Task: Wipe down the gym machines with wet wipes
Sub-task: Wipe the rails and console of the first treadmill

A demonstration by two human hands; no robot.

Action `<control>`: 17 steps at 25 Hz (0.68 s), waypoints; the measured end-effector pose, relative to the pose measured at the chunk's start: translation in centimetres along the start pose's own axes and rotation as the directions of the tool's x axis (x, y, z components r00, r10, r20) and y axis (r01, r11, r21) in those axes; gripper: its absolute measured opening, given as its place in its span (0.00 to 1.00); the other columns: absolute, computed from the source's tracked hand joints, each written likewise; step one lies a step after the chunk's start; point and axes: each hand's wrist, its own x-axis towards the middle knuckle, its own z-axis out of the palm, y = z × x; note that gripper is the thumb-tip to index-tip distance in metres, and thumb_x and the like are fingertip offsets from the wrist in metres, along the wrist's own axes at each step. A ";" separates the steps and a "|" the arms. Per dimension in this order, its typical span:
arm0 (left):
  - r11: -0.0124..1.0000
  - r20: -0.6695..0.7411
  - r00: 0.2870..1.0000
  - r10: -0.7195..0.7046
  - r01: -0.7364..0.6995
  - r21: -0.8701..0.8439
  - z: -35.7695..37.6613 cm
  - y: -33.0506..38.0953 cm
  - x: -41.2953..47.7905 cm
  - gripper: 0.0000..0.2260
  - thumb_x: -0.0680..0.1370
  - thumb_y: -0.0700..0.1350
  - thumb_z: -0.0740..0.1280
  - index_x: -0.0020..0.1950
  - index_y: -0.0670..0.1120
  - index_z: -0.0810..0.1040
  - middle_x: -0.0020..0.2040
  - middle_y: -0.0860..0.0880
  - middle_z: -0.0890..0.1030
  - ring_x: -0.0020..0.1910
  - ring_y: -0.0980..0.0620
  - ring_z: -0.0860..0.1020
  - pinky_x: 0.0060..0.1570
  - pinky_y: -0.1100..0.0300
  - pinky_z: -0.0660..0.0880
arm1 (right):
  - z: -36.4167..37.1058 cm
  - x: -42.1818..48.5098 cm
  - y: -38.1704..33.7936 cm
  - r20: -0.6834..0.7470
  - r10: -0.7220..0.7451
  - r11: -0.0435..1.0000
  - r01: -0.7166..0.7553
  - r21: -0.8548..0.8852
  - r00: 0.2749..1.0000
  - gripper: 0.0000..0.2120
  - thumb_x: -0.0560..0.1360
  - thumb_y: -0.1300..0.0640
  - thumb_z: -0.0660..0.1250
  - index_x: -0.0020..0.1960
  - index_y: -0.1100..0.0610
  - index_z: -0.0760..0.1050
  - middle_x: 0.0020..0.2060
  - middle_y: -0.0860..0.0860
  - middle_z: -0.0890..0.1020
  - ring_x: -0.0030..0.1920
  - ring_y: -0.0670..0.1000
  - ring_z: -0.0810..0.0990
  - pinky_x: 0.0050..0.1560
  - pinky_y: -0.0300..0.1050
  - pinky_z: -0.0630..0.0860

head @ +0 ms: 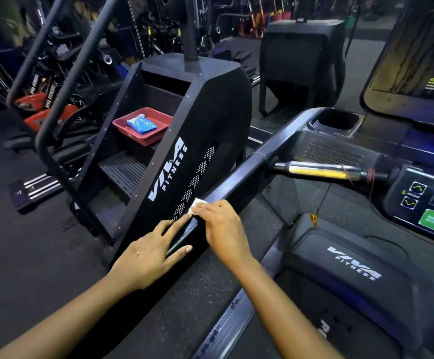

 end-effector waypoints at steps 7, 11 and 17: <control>1.000 0.025 0.999 -0.022 0.021 0.004 -0.2 0.0 -0.1 0.29 0.72 0.73 0.42 0.70 0.73 0.34 0.70 0.62 0.59 0.52 0.60 0.75 0.53 0.63 0.72 | -2.0 5.0 10.6 -0.448 0.683 0.731 -0.526 0.436 0.577 0.12 0.73 0.70 0.63 0.54 0.64 0.80 0.49 0.56 0.83 0.50 0.46 0.80 0.51 0.19 0.66; 1.000 0.037 0.999 -0.029 0.029 0.004 -0.4 0.1 -0.1 0.31 0.68 0.75 0.39 0.69 0.74 0.34 0.69 0.63 0.60 0.49 0.59 0.76 0.54 0.60 0.73 | 1.3 2.9 10.5 -0.477 0.652 0.758 -0.522 0.391 0.590 0.15 0.72 0.71 0.62 0.54 0.61 0.81 0.47 0.54 0.83 0.48 0.47 0.80 0.52 0.28 0.71; 0.999 0.046 0.998 -0.035 0.034 0.005 -0.4 0.2 -0.2 0.30 0.68 0.75 0.39 0.69 0.74 0.34 0.69 0.63 0.61 0.49 0.59 0.76 0.55 0.58 0.73 | 5.0 -5.0 4.2 -0.355 0.702 0.693 -0.479 0.539 0.617 0.15 0.71 0.76 0.62 0.51 0.61 0.80 0.44 0.50 0.80 0.47 0.35 0.78 0.48 0.26 0.71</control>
